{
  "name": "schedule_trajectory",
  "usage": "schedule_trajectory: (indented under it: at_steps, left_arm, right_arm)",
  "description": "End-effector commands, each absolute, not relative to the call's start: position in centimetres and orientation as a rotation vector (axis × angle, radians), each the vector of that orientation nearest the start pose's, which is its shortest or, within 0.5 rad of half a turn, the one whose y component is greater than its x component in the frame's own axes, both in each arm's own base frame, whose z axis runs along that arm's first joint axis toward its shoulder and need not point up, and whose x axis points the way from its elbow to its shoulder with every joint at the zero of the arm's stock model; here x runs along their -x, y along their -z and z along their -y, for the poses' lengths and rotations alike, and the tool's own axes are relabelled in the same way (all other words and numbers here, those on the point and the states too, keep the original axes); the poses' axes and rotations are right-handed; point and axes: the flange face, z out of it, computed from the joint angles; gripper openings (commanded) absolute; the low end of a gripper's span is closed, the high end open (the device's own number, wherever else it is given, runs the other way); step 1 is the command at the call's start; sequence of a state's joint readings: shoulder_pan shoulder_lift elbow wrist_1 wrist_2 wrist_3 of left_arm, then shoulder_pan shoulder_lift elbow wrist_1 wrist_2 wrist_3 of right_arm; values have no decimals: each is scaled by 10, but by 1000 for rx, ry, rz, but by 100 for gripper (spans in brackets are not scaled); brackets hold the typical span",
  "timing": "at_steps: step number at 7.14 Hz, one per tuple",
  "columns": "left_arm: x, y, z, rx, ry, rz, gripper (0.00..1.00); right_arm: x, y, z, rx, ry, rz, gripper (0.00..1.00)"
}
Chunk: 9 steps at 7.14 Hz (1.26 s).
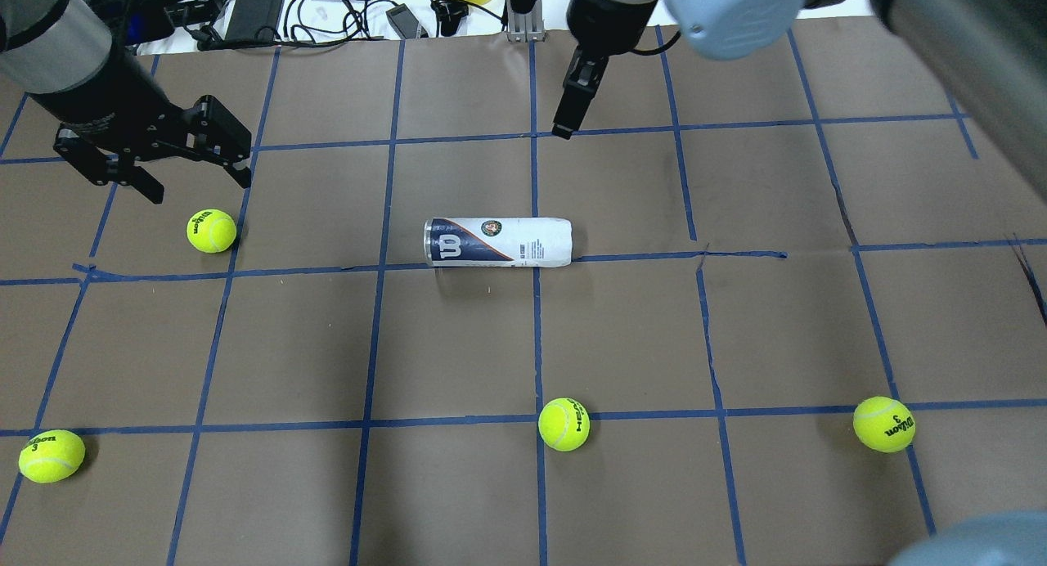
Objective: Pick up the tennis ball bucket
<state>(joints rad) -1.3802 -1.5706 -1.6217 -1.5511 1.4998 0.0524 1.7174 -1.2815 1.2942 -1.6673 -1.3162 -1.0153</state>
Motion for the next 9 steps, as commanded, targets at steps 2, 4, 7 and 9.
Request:
schedule_trajectory:
  at_steps: [2,4,7,9]
  left_arm:
    - [64,-394,557,329,134,-3461,100]
    - [77,-324,572,338,124,-3604,100]
    - [95,-253,595,348,31,-3774,100]
    - [132,-223,595,244,-62,-3783,100]
  right_arm:
    - [-146,-510,587,1345,236,-2619,100]
    - [-151,-503,570,1244,125,-2617,100]
    - [-144,-510,547,1003,114,-2795,100]
    - [-137,-531,527,595,201,-2991,100]
